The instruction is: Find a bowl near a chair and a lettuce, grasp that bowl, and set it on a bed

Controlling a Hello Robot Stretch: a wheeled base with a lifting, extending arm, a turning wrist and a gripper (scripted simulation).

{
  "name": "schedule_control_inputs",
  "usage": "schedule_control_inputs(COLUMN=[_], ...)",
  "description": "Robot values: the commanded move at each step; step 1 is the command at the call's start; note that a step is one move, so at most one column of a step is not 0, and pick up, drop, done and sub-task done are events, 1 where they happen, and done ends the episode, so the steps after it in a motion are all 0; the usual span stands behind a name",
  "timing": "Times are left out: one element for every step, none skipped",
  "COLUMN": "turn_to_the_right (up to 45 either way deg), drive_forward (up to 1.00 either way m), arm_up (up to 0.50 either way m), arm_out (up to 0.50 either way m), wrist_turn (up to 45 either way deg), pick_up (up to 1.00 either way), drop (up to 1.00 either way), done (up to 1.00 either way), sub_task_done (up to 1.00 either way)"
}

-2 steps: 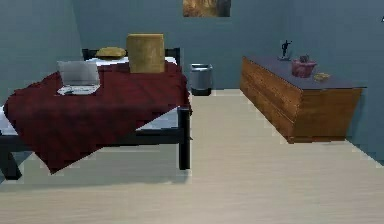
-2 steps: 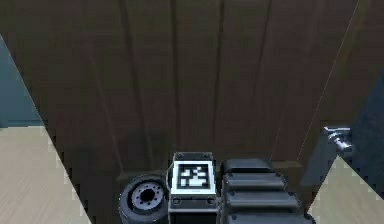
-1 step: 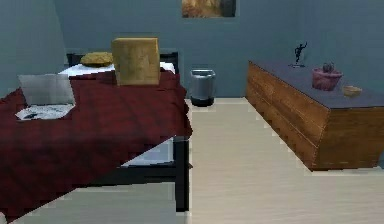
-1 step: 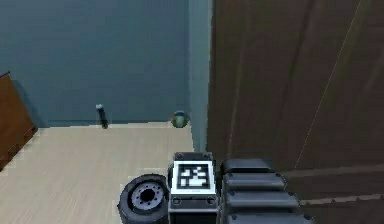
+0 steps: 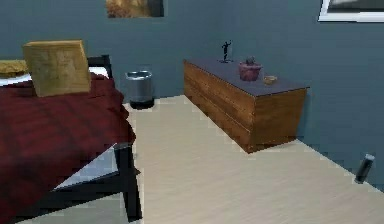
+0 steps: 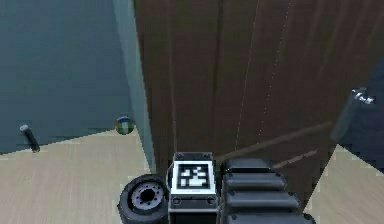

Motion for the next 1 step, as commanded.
schedule_control_inputs(turn_to_the_right=[3.0], drive_forward=[0.00], arm_up=[0.00], arm_out=[0.00], wrist_turn=[0.0], pick_up=[0.00], drop=[0.00], done=[0.00], sub_task_done=[0.00])
